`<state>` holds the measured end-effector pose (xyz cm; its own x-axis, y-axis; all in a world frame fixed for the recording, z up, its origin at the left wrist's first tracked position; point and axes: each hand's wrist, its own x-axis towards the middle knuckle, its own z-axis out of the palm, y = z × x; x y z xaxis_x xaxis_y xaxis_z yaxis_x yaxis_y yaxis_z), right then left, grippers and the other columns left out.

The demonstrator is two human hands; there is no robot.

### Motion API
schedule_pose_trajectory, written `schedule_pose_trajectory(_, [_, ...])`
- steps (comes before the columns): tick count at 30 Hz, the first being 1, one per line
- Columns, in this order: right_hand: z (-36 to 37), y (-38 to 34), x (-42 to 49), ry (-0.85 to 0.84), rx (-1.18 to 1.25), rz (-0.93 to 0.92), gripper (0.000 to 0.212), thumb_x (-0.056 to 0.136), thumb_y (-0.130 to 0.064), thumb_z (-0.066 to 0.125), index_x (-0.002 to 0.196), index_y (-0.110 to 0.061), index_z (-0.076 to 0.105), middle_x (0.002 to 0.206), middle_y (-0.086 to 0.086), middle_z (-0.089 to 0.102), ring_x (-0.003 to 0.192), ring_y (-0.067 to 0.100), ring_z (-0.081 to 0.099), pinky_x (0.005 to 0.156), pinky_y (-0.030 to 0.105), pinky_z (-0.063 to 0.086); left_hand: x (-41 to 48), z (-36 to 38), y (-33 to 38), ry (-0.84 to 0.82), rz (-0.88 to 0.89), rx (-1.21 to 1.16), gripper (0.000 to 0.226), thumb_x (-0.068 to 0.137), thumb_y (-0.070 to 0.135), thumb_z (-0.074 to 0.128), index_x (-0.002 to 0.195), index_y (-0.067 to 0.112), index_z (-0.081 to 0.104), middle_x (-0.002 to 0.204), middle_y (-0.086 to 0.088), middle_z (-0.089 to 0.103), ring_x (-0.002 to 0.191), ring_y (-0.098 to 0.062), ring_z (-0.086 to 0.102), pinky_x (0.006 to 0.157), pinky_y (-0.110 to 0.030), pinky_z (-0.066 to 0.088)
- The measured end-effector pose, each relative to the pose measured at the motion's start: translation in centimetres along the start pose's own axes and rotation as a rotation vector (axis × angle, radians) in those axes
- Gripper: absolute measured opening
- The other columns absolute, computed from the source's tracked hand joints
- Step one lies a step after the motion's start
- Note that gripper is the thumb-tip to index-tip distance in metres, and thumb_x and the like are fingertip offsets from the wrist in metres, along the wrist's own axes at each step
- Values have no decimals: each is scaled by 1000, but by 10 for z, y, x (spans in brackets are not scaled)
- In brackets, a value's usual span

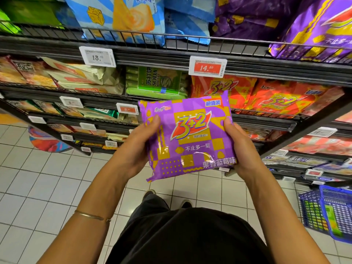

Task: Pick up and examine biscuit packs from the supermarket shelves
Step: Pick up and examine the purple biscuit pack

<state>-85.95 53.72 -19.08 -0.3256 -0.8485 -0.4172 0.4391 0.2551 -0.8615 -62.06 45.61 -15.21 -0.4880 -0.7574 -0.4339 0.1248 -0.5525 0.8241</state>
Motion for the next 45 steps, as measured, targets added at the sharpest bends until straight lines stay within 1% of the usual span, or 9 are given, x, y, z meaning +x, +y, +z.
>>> schedule_pose_trajectory(3, [2,-13,-3,-63,1,-87,27,99,-44,60,111,-24,75,117,7,77,101,25,76,84,39,62,4,-1,-13,76,-20,-43,55,90,39,68,137,11,64,128,-13,73,113,-31,73,96,-47,60])
schedule_pose_trajectory(9, [7,-23,-14,-130,-68,-227,15,90,-30,61,91,-15,59,70,-6,68,60,7,61,54,19,48,8,-10,-34,155,-161,-328,50,86,48,70,126,18,74,126,-12,75,109,-32,75,87,-57,62])
schedule_pose_trajectory(15, [21,-25,-19,-258,-164,-256,26,92,-38,68,79,-16,62,75,6,65,67,17,59,64,25,47,10,-22,-39,108,-138,-434,46,90,55,67,118,21,80,129,-11,73,111,-33,74,88,-58,61])
schedule_pose_trajectory(19, [24,-27,-22,-310,-247,-272,53,84,-59,74,76,-12,53,85,16,48,83,28,39,75,44,29,9,-28,-41,99,-125,-442,43,96,57,62,108,22,84,121,-10,77,102,-31,77,77,-51,63])
schedule_pose_trajectory(27, [22,-21,-17,-206,-399,-321,42,94,-52,57,61,-30,42,63,-10,35,61,12,30,58,29,24,9,-30,-39,134,-93,-435,42,94,58,63,103,23,85,117,-9,78,97,-29,79,73,-49,63])
schedule_pose_trajectory(34, [18,-16,-16,-224,-389,-298,40,94,-54,57,66,-28,46,67,-3,37,65,14,32,61,30,26,8,-34,-35,141,-55,-423,42,92,59,64,103,24,85,118,-7,78,98,-28,79,72,-48,63])
schedule_pose_trajectory(39, [21,-18,-21,-357,-171,-247,31,102,-35,48,80,-31,69,80,-8,67,79,9,62,80,32,55,7,-35,-36,144,-56,-443,44,92,60,64,105,23,84,119,-7,78,100,-28,78,75,-48,63])
schedule_pose_trajectory(43, [23,-22,-26,-381,-75,-191,18,97,-25,49,91,-10,56,87,4,66,88,21,62,89,42,54,5,-36,-37,142,-62,-453,45,88,60,66,104,22,85,118,-7,78,99,-28,78,75,-49,63])
schedule_pose_trajectory(45, [23,-23,-28,-392,-90,-210,12,94,-20,52,86,-12,52,84,1,65,84,16,62,85,35,55,5,-37,-36,145,-61,-455,45,89,60,66,104,22,85,118,-7,78,99,-29,78,74,-49,63])
